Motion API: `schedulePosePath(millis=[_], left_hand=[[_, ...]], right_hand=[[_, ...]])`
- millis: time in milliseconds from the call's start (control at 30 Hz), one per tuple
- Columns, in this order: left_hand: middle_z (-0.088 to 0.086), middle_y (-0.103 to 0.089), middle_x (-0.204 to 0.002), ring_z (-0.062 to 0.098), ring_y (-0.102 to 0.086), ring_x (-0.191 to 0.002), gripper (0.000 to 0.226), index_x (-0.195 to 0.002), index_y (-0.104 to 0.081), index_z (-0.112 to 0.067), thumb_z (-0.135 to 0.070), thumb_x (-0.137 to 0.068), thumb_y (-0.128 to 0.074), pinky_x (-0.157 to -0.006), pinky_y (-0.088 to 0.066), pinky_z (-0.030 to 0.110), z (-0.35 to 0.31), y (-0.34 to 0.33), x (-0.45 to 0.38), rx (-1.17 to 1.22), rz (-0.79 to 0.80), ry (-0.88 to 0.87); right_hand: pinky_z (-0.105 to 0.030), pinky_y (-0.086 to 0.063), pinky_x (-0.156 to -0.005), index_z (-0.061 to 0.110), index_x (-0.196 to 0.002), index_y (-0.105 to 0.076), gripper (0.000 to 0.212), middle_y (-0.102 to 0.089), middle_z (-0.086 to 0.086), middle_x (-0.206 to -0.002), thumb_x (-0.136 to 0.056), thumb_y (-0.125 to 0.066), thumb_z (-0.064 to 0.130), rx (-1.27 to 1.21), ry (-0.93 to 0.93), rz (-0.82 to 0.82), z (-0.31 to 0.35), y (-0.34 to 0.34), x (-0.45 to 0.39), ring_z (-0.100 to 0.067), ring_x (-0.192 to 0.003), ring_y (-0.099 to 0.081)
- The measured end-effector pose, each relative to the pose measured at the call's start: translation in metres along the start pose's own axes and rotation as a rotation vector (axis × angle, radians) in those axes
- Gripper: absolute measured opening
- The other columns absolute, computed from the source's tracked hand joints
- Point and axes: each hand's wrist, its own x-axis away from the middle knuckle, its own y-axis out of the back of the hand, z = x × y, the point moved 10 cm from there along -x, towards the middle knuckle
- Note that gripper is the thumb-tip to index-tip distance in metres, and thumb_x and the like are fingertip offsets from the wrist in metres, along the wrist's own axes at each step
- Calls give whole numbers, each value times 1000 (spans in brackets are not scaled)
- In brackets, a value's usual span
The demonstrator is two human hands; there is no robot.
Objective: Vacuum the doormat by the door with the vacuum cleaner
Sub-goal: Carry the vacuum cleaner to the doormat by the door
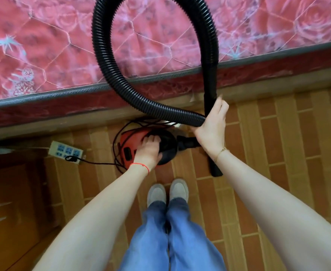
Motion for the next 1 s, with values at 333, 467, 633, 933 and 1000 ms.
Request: schedulePosePath(millis=[333,467,633,933,1000], left_hand=[[18,-52,-134,38,-55,-115,52,-143,-35,-18,-22,-95,-53,-90,-50,43,6,-24,-11,10,130,-11],[17,-55,-127,37,-55,-114,48,-140,-40,-17,-25,-94,-55,-88,-50,42,-4,-15,-5,-33,139,-50],[14,-58,-113,35,-55,-107,37,-127,-45,-13,-23,-94,-55,-86,-48,43,-47,6,22,-93,137,-153],[14,-62,-110,35,-57,-106,34,-122,-48,-15,-21,-90,-57,-84,-47,43,-145,49,80,-191,174,-334],[13,-61,-112,35,-57,-107,34,-124,-48,-14,-22,-91,-56,-84,-47,43,-172,53,97,-239,183,-390]], right_hand=[[-47,-54,-64,10,-109,-37,41,-60,-12,-95,-78,-63,3,-130,-28,87,-11,14,-23,-33,-84,-62],[-33,-47,-58,21,-107,-44,40,-61,1,-91,-76,-68,12,-52,80,42,-1,32,-7,-26,-78,-62],[-28,-36,-54,22,-109,-48,36,-62,3,-89,-79,-63,11,-53,36,-42,-2,83,16,-28,-76,-63],[-31,-43,-51,22,-106,-51,29,-62,3,-87,-79,-58,18,-118,-58,-230,-36,219,78,-28,-73,-64],[-30,-42,-50,23,-105,-51,28,-62,4,-87,-78,-51,29,-134,-92,-285,-49,247,100,-25,-72,-64]])
